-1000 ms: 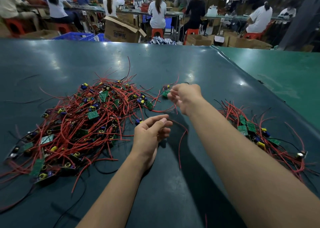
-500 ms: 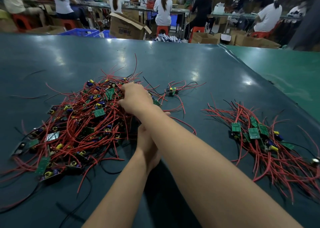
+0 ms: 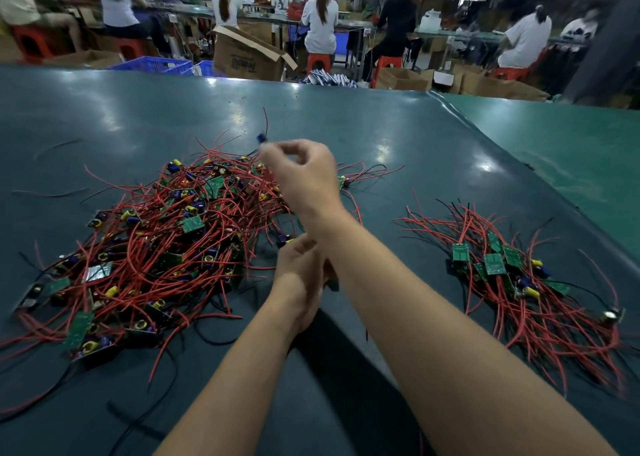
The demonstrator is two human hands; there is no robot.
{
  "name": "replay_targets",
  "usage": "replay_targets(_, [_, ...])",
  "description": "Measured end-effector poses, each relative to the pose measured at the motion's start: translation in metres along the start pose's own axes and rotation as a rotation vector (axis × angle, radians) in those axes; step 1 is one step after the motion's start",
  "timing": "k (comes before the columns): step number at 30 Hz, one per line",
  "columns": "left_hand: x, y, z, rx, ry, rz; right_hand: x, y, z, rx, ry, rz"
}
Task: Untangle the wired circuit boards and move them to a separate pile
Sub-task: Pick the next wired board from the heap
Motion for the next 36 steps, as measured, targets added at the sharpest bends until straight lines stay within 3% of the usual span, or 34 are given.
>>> replay_targets(4, [0.006,0.006,-0.004,-0.027,-0.009,-0.173,0.000,-0.055,-0.009,-0.092,0.226,0.741])
replay_targets(6, [0.008,0.006,-0.006,-0.034,-0.020,-0.178,0.015,-0.077,-0.024,-0.216,0.324,0.932])
replay_targets(10, [0.010,0.011,-0.008,-0.118,0.030,-0.057,0.061,-0.093,-0.069,-0.268,0.511,0.756])
replay_targets(16, [0.002,0.017,-0.013,-0.137,0.162,0.153,0.099,-0.088,-0.097,-0.170,0.537,0.516])
replay_targets(18, [0.003,0.016,-0.012,-0.118,0.177,0.189,0.102,-0.090,-0.096,-0.119,0.448,0.400])
replay_targets(23, [0.004,0.015,-0.014,-0.109,0.205,0.181,0.103,-0.095,-0.100,0.025,-0.001,-0.174])
replay_targets(25, [0.005,0.016,-0.016,-0.121,0.222,0.203,0.103,-0.095,-0.100,0.101,-0.076,-0.291])
replay_targets(32, [0.006,0.013,-0.016,-0.086,0.123,0.039,0.101,-0.093,-0.100,0.036,0.069,0.037])
replay_targets(36, [0.006,0.011,-0.015,-0.042,0.080,-0.033,0.101,-0.096,-0.098,0.034,0.256,0.355])
Point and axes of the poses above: each hand's wrist, its own z-axis towards the middle knuckle, its own y-axis out of the palm, x = y × z, the point moved 3 cm from there along z, towards the middle knuckle, and after that the axes turned 15 degrees about -z, right-handed, at the moved point
